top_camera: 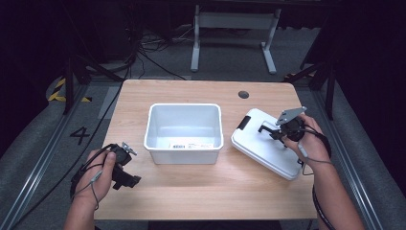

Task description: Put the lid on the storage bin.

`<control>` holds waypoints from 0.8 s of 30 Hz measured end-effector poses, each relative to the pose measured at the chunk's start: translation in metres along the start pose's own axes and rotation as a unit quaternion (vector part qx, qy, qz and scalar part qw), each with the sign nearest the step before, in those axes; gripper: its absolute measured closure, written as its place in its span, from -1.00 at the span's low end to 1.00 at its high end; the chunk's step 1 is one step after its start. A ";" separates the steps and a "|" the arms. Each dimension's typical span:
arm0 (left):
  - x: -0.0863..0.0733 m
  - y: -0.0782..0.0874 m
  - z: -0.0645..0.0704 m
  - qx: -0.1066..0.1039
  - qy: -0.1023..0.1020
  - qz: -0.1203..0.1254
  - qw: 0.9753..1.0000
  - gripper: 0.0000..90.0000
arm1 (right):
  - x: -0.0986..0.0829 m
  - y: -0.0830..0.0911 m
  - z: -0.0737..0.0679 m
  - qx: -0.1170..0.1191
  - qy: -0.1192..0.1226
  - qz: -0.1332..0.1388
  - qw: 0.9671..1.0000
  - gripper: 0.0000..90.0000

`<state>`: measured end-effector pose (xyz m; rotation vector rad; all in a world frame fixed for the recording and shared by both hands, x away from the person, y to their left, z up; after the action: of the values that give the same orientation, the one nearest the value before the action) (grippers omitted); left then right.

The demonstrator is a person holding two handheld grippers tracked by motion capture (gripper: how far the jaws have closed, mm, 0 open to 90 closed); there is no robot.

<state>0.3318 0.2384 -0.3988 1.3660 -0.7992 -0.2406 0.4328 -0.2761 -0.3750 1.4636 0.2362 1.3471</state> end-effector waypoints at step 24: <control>0.001 0.000 0.000 -0.004 -0.002 0.000 1.000 -0.54 | 0.031 0.044 -0.011 0.003 0.037 0.048 0.998 0.87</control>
<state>0.3330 0.2379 -0.3987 1.3575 -0.8015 -0.2462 0.4125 -0.2648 -0.3247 1.4474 0.2197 1.4810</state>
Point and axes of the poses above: each handheld gripper's, and its own axes: y roughly backward along the jaws, x roughly out of its top, z roughly to its right, the point moved 1 cm from there along -y, roughly forward along the jaws, and after that the axes turned 5 degrees about z, right-handed, at the moved point
